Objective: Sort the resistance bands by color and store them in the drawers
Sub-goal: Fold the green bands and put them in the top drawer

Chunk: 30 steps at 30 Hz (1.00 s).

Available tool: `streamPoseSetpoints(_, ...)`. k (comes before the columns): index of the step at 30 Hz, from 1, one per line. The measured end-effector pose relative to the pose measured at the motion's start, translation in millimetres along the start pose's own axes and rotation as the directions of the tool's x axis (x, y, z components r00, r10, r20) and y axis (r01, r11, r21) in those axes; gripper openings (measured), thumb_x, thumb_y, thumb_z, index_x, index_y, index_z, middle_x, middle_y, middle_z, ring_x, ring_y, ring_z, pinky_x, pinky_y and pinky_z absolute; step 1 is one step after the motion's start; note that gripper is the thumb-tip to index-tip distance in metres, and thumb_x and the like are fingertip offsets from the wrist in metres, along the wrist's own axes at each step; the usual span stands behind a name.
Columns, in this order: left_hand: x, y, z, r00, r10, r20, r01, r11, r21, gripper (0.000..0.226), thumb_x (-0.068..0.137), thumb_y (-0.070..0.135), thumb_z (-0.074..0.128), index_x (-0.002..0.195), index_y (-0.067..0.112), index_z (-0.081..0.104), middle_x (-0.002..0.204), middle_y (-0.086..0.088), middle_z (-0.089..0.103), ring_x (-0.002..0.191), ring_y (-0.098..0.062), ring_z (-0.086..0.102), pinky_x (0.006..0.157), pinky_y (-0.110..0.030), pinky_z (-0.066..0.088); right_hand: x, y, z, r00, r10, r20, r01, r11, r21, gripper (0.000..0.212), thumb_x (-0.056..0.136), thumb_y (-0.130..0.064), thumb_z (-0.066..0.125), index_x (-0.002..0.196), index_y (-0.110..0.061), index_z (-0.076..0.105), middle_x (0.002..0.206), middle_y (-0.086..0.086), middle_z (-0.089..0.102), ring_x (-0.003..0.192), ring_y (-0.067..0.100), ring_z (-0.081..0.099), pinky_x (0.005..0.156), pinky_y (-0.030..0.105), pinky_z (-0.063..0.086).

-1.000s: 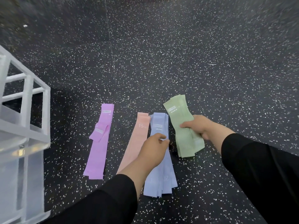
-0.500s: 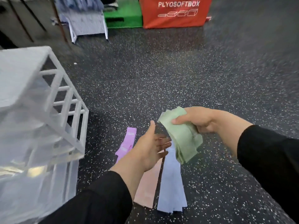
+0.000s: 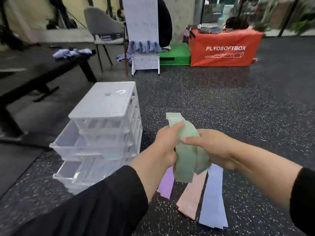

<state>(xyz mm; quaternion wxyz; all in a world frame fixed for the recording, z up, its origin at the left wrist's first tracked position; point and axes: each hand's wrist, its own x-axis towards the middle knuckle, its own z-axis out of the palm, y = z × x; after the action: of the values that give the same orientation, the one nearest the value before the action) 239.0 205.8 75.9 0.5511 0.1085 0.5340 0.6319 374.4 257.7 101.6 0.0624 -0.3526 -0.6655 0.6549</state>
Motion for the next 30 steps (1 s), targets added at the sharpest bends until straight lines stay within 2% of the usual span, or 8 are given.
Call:
streamPoseSetpoints(3,-32.6,18.1,-8.4,0.998,0.067,0.019,-0.067,0.998,0.004,0.035,0.1,0.028,0.058,0.126,0.005,0.068,0.114,-0.022,0.074,0.102,-0.038,0.073,0.079,-0.048,0.061,-15.7,-15.1,31.5,0.986,-0.142,-0.082,0.146,0.988,0.044,0.018,0.096,-0.025,0.068,0.111,-0.016,0.07,0.103,0.014,0.078,0.095,0.036,0.075,0.082,0.051,0.061)
streamPoseSetpoints(6,-66.4,33.6,-13.5,0.993,0.105,0.06,-0.108,0.993,0.041,0.039,0.102,0.033,0.054,0.126,0.005,0.068,0.114,-0.022,0.074,0.106,-0.038,0.072,0.083,-0.046,0.061,-30.3,-30.1,52.0,0.946,-0.282,-0.158,0.29,0.957,0.029,0.012,0.097,-0.019,0.067,0.107,-0.018,0.072,0.099,0.006,0.079,0.093,0.029,0.076,0.082,0.045,0.062)
streamPoseSetpoints(10,-96.4,42.5,-30.5,0.987,0.087,0.133,-0.111,0.977,0.18,0.046,0.106,0.042,0.048,0.124,0.006,0.07,0.115,-0.021,0.074,0.108,-0.036,0.072,0.098,-0.052,0.056,-36.1,-42.0,65.4,0.926,-0.332,-0.178,0.349,0.934,0.075,0.011,0.096,-0.02,0.068,0.105,-0.018,0.073,0.098,0.005,0.079,0.092,0.025,0.076,0.082,0.043,0.059)
streamPoseSetpoints(14,-107.6,46.9,-49.7,0.99,0.087,0.115,-0.109,0.971,0.212,0.045,0.107,0.042,0.044,0.125,0.01,0.069,0.117,-0.019,0.074,0.111,-0.035,0.071,0.104,-0.056,0.051,-33.8,-50.7,82.5,0.924,-0.34,-0.174,0.347,0.938,0.01,0.008,0.096,-0.025,0.068,0.095,-0.017,0.071,0.087,0.0,0.078,0.079,0.018,0.074,0.063,0.027,0.057)
streamPoseSetpoints(19,-107.8,59.9,-55.4,0.981,0.143,0.133,-0.167,0.968,0.188,0.043,0.109,0.036,0.04,0.127,0.007,0.067,0.116,-0.018,0.075,0.109,-0.031,0.072,0.095,-0.044,0.057,-22.3,-55.8,96.7,0.928,-0.279,-0.249,0.318,0.938,0.134,0.015,0.098,-0.021,0.064,0.1,-0.011,0.075,0.1,0.014,0.078,0.098,0.035,0.074,0.087,0.048,0.059)
streamPoseSetpoints(24,-95.7,56.7,-58.2,0.984,0.157,0.087,-0.172,0.964,0.204,0.038,0.109,0.029,0.043,0.132,0.007,0.063,0.12,-0.02,0.072,0.115,-0.035,0.069,0.101,-0.048,0.054,-9.8,-57.4,98.9,0.928,-0.286,-0.239,0.296,0.955,0.006,0.019,0.098,-0.021,0.056,0.106,-0.02,0.072,0.102,0.004,0.078,0.104,0.028,0.073,0.095,0.048,0.057)
streamPoseSetpoints(27,-89.6,57.8,-61.7,0.979,0.187,0.079,-0.199,0.962,0.188,0.037,0.106,0.028,0.048,0.134,0.007,0.059,0.123,-0.018,0.072,0.117,-0.033,0.068,0.107,-0.053,0.049,-9.5,-60.8,90.5,0.949,-0.268,-0.167,0.279,0.959,0.044,0.021,0.103,-0.024,0.054,0.112,-0.019,0.073,0.105,-0.001,0.079,0.102,0.02,0.075,0.095,0.042,0.057)
streamPoseSetpoints(30,-87.2,59.4,-62.9,0.962,0.265,0.068,-0.273,0.936,0.22,0.033,0.108,0.027,0.045,0.133,0.01,0.059,0.121,-0.012,0.073,0.113,-0.026,0.071,0.102,-0.046,0.054,-4.8,-58.9,87.1,0.95,-0.265,-0.168,0.282,0.955,0.09,0.02,0.102,-0.026,0.058,0.108,-0.015,0.073,0.104,0.001,0.079,0.101,0.021,0.075,0.096,0.046,0.057)
